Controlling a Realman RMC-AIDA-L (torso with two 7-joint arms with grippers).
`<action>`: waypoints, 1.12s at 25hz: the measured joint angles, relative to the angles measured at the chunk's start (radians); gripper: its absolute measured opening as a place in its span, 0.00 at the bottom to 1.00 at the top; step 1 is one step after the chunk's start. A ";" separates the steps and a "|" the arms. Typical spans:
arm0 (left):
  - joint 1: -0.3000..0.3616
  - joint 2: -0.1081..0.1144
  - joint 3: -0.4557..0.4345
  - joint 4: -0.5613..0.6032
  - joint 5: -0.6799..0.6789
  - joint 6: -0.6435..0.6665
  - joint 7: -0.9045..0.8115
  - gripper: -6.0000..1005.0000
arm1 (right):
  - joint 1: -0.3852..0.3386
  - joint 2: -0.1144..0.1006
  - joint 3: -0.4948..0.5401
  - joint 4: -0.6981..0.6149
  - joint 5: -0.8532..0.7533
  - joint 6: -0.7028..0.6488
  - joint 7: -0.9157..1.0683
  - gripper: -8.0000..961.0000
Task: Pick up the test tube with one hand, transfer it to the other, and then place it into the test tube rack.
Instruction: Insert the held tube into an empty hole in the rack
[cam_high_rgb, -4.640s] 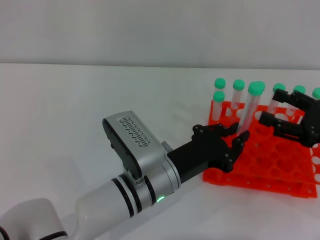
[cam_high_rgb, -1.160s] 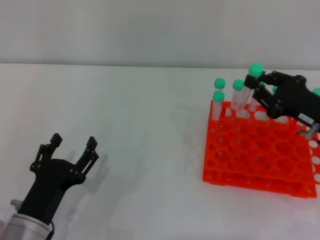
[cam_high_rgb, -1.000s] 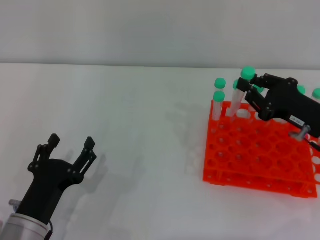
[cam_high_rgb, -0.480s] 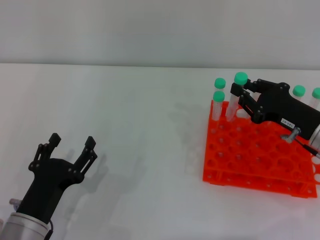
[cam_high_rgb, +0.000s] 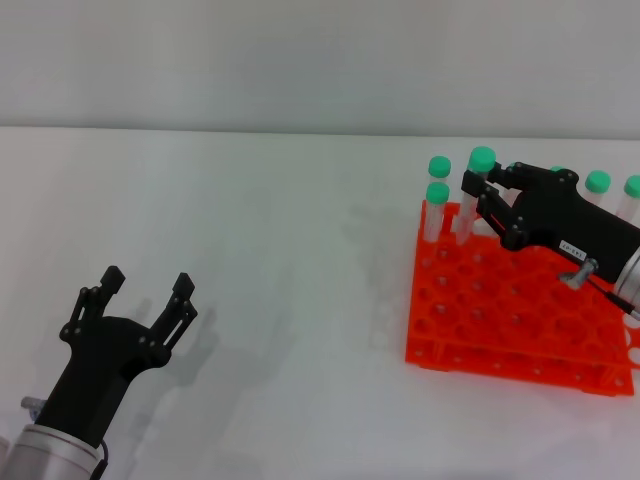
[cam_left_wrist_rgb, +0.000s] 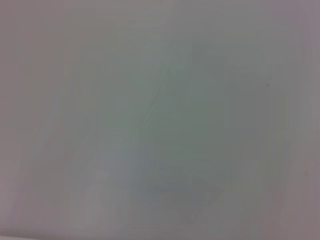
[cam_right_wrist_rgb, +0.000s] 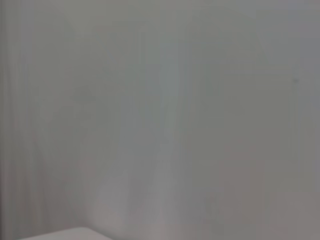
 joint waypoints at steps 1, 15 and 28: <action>0.000 0.000 0.000 0.000 0.000 0.000 0.000 0.89 | 0.000 0.000 0.000 0.002 0.001 -0.004 -0.005 0.22; -0.003 0.000 0.000 0.000 0.003 0.004 0.000 0.89 | -0.008 0.000 0.000 0.000 0.015 -0.021 -0.007 0.22; -0.014 0.000 0.002 0.003 0.003 0.001 0.000 0.89 | 0.005 0.000 -0.010 0.033 0.012 -0.063 -0.042 0.22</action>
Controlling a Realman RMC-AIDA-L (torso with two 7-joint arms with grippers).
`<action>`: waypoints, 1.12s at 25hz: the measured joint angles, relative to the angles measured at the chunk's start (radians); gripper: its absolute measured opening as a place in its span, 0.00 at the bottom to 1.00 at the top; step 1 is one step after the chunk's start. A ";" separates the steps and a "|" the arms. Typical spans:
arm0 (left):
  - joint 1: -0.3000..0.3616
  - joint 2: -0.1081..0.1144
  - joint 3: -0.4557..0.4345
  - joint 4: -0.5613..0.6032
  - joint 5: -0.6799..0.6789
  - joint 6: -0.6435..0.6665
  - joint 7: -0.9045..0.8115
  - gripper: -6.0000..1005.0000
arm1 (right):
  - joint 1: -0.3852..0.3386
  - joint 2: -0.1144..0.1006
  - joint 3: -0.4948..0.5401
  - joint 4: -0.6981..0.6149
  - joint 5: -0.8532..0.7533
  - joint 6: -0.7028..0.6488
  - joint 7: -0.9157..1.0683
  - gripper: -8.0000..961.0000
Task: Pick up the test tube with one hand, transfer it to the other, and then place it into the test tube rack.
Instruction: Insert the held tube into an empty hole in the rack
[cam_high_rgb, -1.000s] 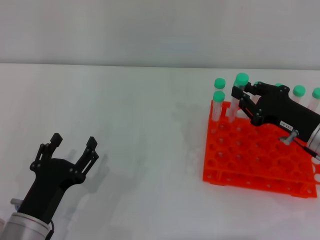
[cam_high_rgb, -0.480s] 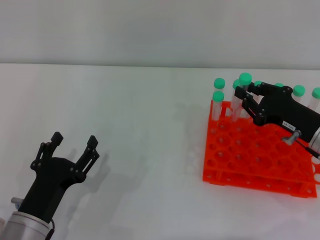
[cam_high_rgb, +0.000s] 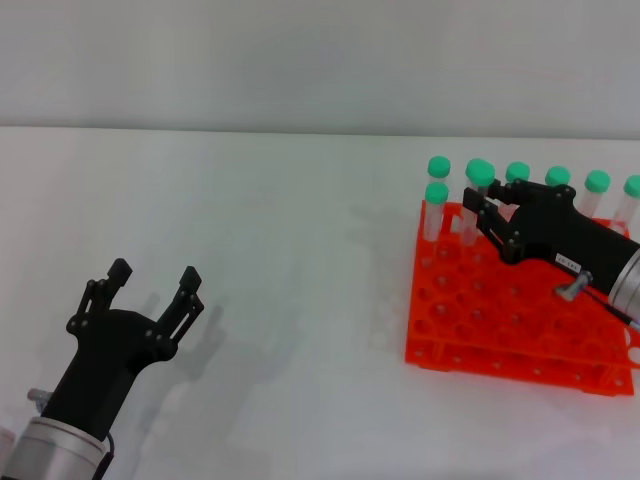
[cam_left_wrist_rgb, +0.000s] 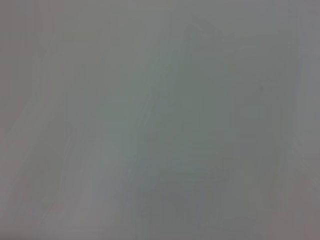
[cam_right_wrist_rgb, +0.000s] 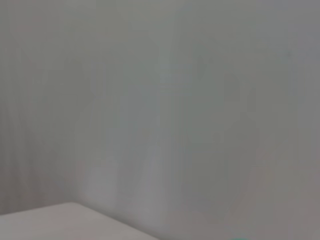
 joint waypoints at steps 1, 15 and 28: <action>0.000 0.000 0.000 0.000 0.000 0.000 0.000 0.89 | 0.002 0.000 0.000 0.007 0.000 -0.001 -0.009 0.22; 0.000 -0.001 0.005 0.007 0.002 -0.001 0.000 0.89 | 0.016 0.000 0.009 0.048 -0.005 -0.066 -0.044 0.23; -0.006 -0.002 0.011 0.009 0.002 -0.001 -0.002 0.89 | 0.002 0.000 -0.003 0.062 -0.010 -0.062 -0.062 0.38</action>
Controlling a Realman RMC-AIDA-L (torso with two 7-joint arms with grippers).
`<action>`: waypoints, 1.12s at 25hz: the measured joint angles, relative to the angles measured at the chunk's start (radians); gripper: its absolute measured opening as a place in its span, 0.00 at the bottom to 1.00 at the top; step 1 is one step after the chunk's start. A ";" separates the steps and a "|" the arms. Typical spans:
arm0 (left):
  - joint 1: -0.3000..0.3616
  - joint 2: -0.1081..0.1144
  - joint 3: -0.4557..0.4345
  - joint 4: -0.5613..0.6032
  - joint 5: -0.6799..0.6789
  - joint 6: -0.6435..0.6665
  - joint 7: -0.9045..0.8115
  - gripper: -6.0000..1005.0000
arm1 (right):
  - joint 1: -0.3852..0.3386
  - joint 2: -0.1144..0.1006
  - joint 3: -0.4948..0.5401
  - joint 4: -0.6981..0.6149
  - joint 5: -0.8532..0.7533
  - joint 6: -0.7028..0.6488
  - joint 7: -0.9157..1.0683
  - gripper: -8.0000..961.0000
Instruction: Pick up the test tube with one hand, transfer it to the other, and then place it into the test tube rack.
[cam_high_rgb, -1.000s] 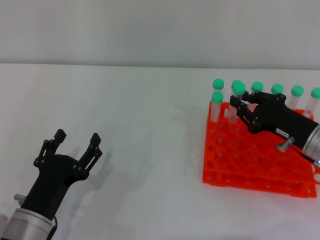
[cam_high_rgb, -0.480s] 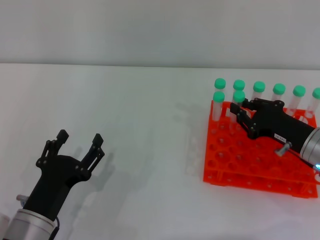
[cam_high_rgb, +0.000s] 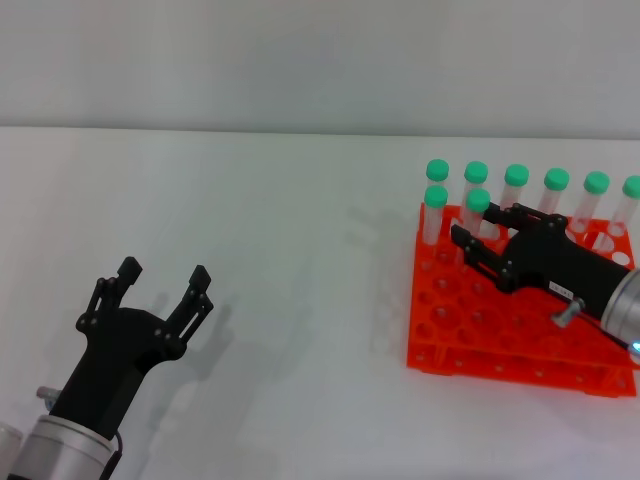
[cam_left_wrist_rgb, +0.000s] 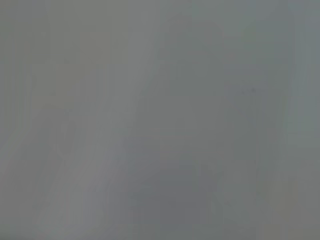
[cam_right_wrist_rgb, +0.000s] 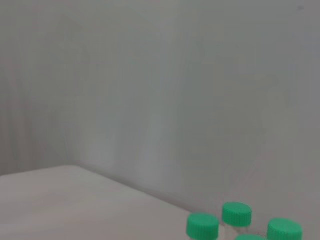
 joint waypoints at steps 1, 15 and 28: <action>0.000 0.000 0.000 0.000 0.000 0.000 0.000 0.89 | -0.007 0.000 0.000 -0.003 0.000 0.012 0.001 0.42; -0.011 0.000 -0.008 0.000 -0.008 0.007 -0.001 0.89 | -0.280 -0.009 0.059 -0.150 0.061 0.176 0.047 0.85; -0.017 0.000 -0.034 -0.006 -0.037 0.008 -0.001 0.89 | -0.366 -0.009 0.367 -0.132 0.196 0.004 -0.141 0.87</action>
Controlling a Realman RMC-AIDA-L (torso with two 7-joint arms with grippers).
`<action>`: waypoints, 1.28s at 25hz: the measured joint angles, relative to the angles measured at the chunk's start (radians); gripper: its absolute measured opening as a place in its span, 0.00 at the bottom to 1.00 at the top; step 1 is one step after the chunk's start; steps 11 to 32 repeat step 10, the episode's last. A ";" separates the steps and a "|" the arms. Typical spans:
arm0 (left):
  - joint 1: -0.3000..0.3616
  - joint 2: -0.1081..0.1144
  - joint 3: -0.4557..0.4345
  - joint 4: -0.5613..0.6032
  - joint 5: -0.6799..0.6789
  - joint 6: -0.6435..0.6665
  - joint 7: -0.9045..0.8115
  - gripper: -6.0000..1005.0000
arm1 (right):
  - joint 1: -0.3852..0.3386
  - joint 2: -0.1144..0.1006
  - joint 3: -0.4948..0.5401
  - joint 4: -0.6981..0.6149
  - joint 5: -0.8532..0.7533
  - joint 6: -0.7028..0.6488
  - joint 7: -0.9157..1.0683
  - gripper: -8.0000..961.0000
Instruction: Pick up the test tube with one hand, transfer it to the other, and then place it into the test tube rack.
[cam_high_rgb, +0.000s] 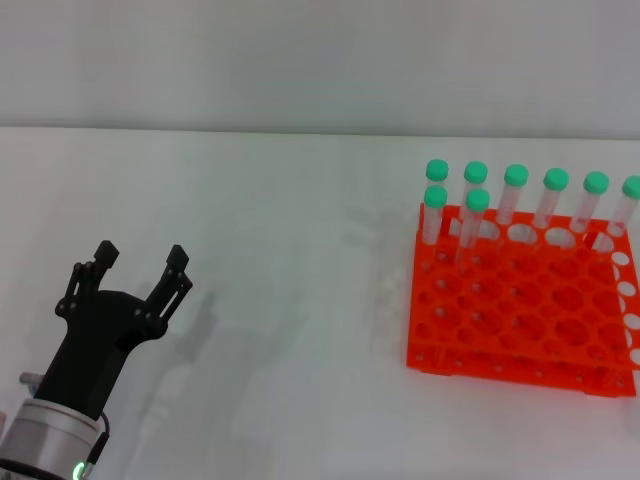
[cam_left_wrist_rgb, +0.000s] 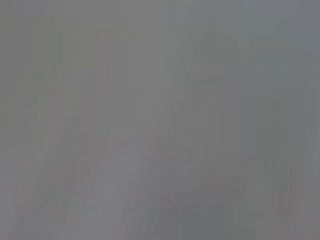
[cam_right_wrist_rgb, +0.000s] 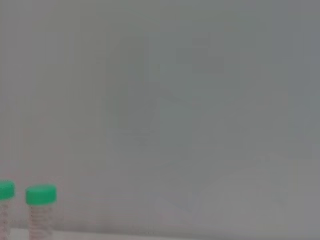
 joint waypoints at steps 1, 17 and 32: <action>-0.002 0.000 0.000 0.000 0.000 0.000 0.000 0.89 | 0.002 0.001 0.008 0.009 0.003 -0.006 -0.005 0.88; 0.001 0.001 0.001 0.000 -0.017 -0.008 0.000 0.89 | 0.006 0.003 0.040 0.039 0.012 0.007 -0.008 0.90; 0.001 0.001 0.001 0.000 -0.017 -0.008 0.000 0.89 | 0.006 0.003 0.040 0.039 0.012 0.007 -0.008 0.90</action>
